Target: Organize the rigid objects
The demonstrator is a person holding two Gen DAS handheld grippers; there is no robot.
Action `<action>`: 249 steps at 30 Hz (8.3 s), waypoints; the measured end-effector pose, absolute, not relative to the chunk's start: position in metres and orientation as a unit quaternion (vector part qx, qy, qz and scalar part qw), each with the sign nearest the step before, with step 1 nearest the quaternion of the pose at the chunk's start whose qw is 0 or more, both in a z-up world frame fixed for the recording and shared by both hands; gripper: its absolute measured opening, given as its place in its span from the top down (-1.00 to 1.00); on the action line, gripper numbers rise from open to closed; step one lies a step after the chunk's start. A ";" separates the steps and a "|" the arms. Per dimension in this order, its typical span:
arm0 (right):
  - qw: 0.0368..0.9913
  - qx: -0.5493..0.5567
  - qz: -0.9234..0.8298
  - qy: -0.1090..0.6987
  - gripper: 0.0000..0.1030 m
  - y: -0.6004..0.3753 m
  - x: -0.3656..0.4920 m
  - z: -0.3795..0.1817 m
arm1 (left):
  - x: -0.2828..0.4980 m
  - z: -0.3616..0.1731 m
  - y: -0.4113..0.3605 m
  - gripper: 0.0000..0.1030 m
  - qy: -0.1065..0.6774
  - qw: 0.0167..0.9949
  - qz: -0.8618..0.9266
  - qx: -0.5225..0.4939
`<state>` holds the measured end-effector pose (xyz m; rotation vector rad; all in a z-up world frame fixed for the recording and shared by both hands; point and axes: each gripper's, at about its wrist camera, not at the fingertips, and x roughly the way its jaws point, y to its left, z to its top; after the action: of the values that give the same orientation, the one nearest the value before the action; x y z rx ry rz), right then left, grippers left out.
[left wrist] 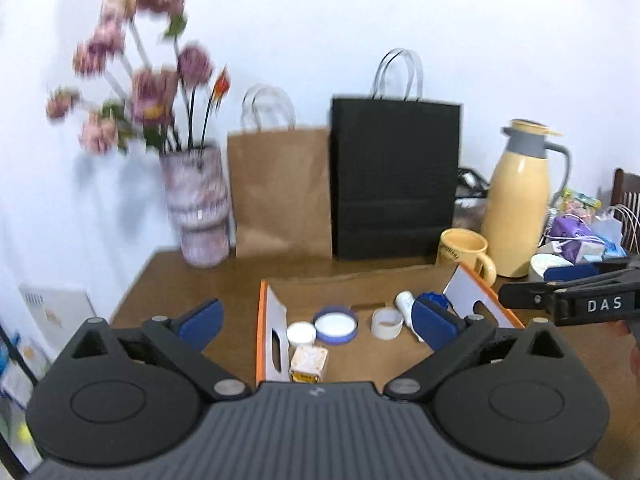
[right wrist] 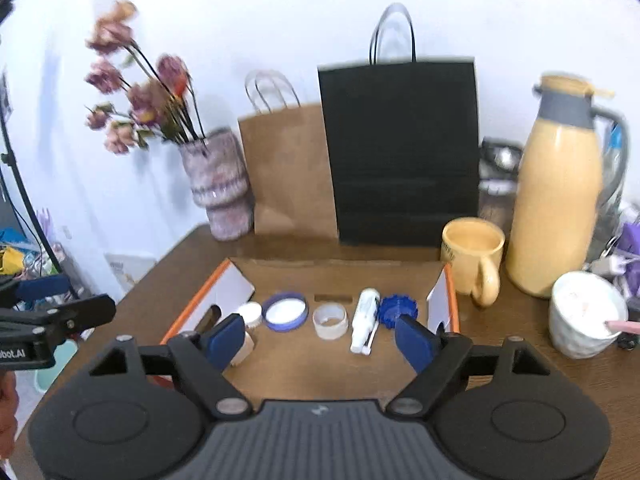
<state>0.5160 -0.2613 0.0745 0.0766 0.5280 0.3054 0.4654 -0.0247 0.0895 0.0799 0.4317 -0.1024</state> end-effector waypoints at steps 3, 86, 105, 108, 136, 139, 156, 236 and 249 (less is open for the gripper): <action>0.962 0.033 0.144 0.227 -0.64 -0.260 0.492 0.076 | 0.442 0.094 -0.032 -0.99 0.186 0.980 -0.048 0.053; 0.979 -0.004 0.065 0.195 -0.42 -0.339 0.332 -0.062 | 0.384 -0.069 -0.112 -0.37 0.233 0.958 -0.156 0.065; 0.946 -0.011 0.125 0.299 0.20 -0.332 0.470 -0.084 | 0.458 -0.101 -0.139 0.43 0.305 0.929 -0.204 0.059; 0.943 -0.004 0.136 0.305 0.33 -0.331 0.473 -0.086 | 0.459 -0.102 -0.141 0.59 0.303 0.929 -0.203 0.063; 0.961 0.036 0.140 0.235 0.41 -0.314 0.293 -0.084 | 0.276 -0.058 -0.028 0.72 0.204 0.978 -0.036 -0.019; 0.963 0.025 0.142 0.228 0.41 -0.302 0.286 -0.080 | 0.261 -0.050 -0.021 0.72 0.191 0.981 -0.029 -0.021; 0.987 0.021 0.157 0.037 0.41 -0.268 0.158 -0.034 | 0.152 -0.011 -0.025 0.72 0.087 0.996 -0.018 -0.025; 0.989 0.023 0.073 0.126 -0.83 -0.317 0.405 0.028 | 0.360 0.046 -0.013 -1.00 0.091 0.996 0.011 -0.019; 0.996 0.007 0.089 0.026 -0.99 -0.290 0.216 -0.022 | 0.183 -0.017 -0.015 -1.00 0.047 0.999 -0.011 0.016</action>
<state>0.2158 -0.2898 -0.0218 0.0134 0.0517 0.1778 0.1833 -0.0151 -0.0166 0.0322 0.0940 -0.0217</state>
